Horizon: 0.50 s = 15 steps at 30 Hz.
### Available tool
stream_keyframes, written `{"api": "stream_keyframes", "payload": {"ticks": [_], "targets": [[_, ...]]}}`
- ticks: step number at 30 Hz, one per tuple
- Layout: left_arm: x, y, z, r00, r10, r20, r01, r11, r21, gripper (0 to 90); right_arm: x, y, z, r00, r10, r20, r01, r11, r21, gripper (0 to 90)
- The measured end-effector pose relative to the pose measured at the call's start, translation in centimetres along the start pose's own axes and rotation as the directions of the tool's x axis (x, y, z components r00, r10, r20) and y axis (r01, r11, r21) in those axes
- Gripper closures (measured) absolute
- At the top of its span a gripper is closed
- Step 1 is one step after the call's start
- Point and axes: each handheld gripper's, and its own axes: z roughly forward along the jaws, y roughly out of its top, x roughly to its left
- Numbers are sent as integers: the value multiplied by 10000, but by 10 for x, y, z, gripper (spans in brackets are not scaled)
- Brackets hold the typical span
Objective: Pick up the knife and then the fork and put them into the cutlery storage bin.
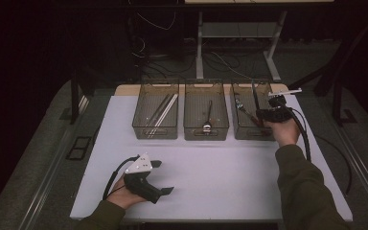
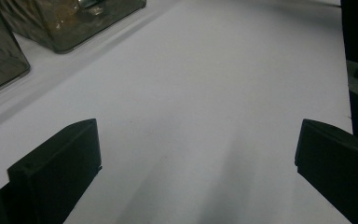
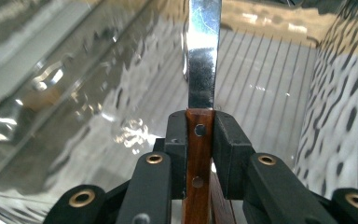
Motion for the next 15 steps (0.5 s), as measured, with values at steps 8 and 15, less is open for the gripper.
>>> {"api": "stream_keyframes", "payload": {"ticks": [8,15], "targets": [[0,0,0,10000,13,22,-13,10000,9,0,1,0,4,9998,-111,-189,115,9997,209,637],[0,0,0,10000,10,16,-10,10000,7,0,0,2,-1,9990,-110,-428,107,9999,-65,504]]}}
